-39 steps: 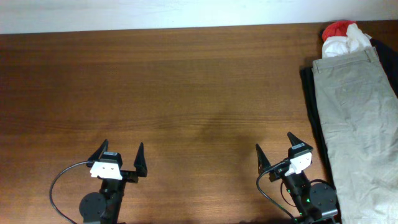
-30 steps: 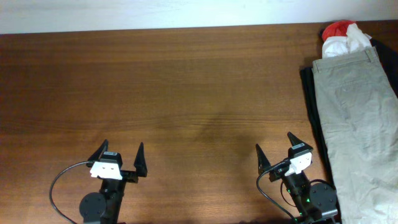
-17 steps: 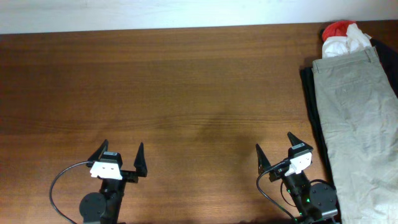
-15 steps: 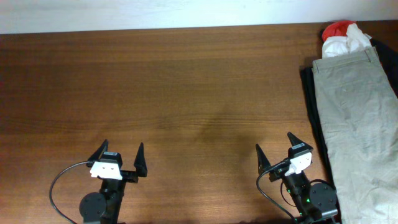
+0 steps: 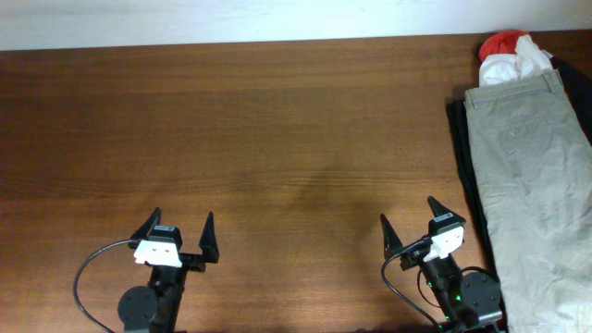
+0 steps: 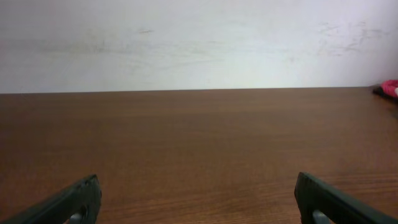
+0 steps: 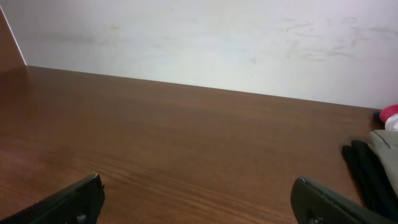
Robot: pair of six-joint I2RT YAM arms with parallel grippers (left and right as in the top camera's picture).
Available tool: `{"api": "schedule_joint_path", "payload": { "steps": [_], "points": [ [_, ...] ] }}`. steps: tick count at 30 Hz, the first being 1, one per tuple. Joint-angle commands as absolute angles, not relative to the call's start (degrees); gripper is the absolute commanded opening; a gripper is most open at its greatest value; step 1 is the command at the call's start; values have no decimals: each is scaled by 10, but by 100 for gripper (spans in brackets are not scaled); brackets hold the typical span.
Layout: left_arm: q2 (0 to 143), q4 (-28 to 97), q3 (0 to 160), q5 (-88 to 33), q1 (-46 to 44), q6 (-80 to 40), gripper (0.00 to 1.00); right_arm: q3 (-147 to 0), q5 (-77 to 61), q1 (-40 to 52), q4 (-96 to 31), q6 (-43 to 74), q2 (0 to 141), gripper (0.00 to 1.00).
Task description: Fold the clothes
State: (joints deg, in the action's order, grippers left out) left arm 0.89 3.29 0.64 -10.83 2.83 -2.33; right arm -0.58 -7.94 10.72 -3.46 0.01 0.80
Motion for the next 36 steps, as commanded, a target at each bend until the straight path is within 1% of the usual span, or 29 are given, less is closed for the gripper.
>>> {"api": "schedule_joint_path", "payload": {
  "steps": [1,5,8,9,12,14,15,17,18,19,20,22,23,25,26,29,31,32,34,36],
  "points": [
    [4,37,5,-100,31,-17,99,-3,-84,112,-30,9,4,99],
    [4,37,5,-100,31,-17,99,-3,-270,112,-13,161,4,99],
    [4,37,5,-100,31,-17,99,-3,-285,112,48,266,4,99],
    [4,37,5,-100,31,-17,99,-3,-285,112,73,278,4,99],
    [4,37,5,-100,31,-17,99,-6,-275,112,137,261,4,99],
    [4,37,5,-100,31,-17,99,-29,-249,112,139,221,5,99],
    [4,37,5,-100,31,-17,99,-48,-229,112,136,197,8,99],
    [4,37,5,-100,31,-17,99,-124,-121,112,75,121,48,99],
    [4,37,5,-100,31,-17,99,-145,-100,112,62,99,70,99],
    [4,37,5,-100,31,-17,99,-167,-83,112,55,75,97,99],
    [4,37,5,-100,31,-17,99,-214,-43,112,53,34,166,99],
    [4,37,5,-100,31,-17,99,-285,34,112,53,-12,278,99],
    [4,37,5,-100,31,-17,99,-326,90,112,53,-17,347,99],
    [4,37,5,-100,31,-17,99,-404,137,112,30,-24,468,99],
    [4,37,5,-100,31,-17,99,-456,158,111,-2,-44,536,99],
    [4,37,5,-100,31,-17,99,-603,192,81,-110,-68,708,99],
    [4,37,5,-100,31,-17,99,-685,194,66,-180,-69,795,99],
    [4,37,5,-100,31,-17,99,-709,196,61,-196,-71,823,99],
    [4,37,5,-100,31,-17,99,-727,213,48,-184,-83,863,99],
    [4,37,5,-100,31,-17,99,-762,221,5,-178,-88,928,99]
  ]
}}
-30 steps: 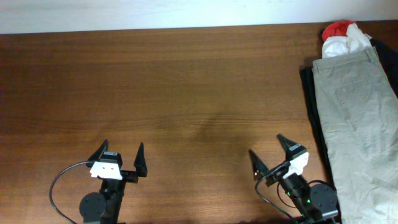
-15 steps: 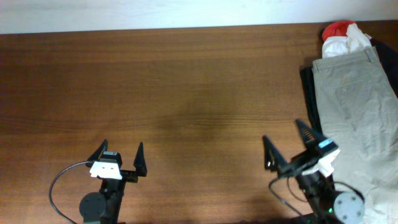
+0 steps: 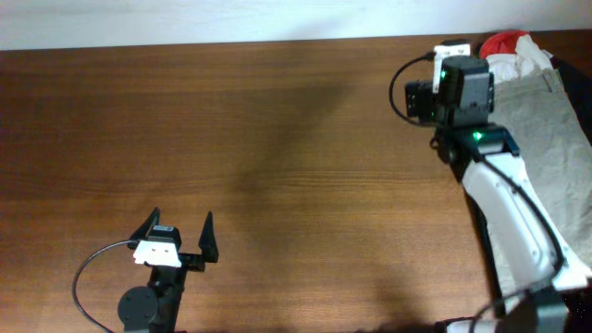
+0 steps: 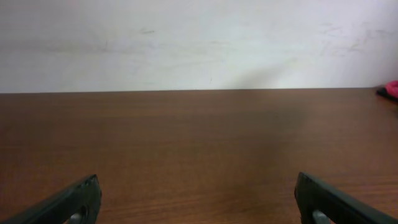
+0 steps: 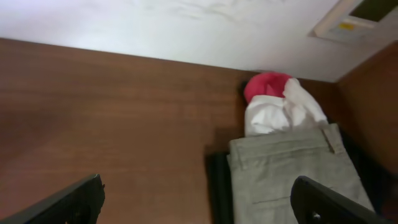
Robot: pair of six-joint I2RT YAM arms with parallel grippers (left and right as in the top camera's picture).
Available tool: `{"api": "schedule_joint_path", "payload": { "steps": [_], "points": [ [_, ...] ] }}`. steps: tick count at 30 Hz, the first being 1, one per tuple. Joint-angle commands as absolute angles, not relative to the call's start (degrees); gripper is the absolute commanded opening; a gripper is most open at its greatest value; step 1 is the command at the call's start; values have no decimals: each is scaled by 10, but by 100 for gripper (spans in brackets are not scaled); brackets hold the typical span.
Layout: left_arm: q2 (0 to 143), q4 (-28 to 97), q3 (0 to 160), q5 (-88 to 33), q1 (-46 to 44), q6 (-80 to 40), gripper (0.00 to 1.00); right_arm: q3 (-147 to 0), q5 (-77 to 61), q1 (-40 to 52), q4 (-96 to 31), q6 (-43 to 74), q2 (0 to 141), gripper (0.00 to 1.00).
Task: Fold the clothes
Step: 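Reach the right gripper to the top of the khaki trousers and grasp the waistband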
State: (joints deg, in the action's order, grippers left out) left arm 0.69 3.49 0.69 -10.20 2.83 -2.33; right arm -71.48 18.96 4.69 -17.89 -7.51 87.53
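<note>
Khaki trousers (image 3: 546,139) lie flat along the table's right side, over a black garment whose edge (image 5: 217,180) shows beside them. A red and white bundle (image 3: 509,46) sits at their far end. My right arm (image 3: 499,203) reaches over the trousers to the back of the table. My right gripper (image 5: 199,205) is open above the table and the trousers' waistband (image 5: 280,146), holding nothing. My left gripper (image 3: 182,222) rests open near the front edge at the left, with bare wood between its fingers (image 4: 74,202).
The brown wooden table (image 3: 231,120) ends at a white wall along the back. A wooden side panel (image 5: 373,93) stands to the right of the clothes pile. A pale fitting (image 5: 360,18) is on the wall above it.
My right arm was parked near the front edge, left of the trousers. It now reaches to the back right, its gripper still open, over the trousers' waistband end. The left arm has not moved.
</note>
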Motion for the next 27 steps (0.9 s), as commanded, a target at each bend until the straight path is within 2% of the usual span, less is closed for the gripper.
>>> {"api": "schedule_joint_path", "payload": {
  "steps": [1,5,9,12,16,18,22,27],
  "points": [
    [4,37,5,-100,31,-17,99,-776,221,-10,-186,-88,951,99],
    [4,37,5,-100,31,-17,99,-884,222,-57,-285,-121,1084,99],
    [4,37,5,-100,31,-17,99,-910,249,-61,-274,-131,1161,99],
    [4,37,5,-100,31,-17,99,-910,258,-71,-269,-133,1206,93],
    [4,37,5,-100,31,-17,99,-910,258,-95,-270,-133,1234,92],
    [4,37,5,-100,31,-17,99,-910,257,-102,-270,-133,1234,86],
    [4,37,5,-100,31,-17,99,-909,199,-114,-277,-133,1235,84],
    [4,37,5,-100,31,-17,99,-909,199,-114,-281,-133,1258,83]
  ]
}}
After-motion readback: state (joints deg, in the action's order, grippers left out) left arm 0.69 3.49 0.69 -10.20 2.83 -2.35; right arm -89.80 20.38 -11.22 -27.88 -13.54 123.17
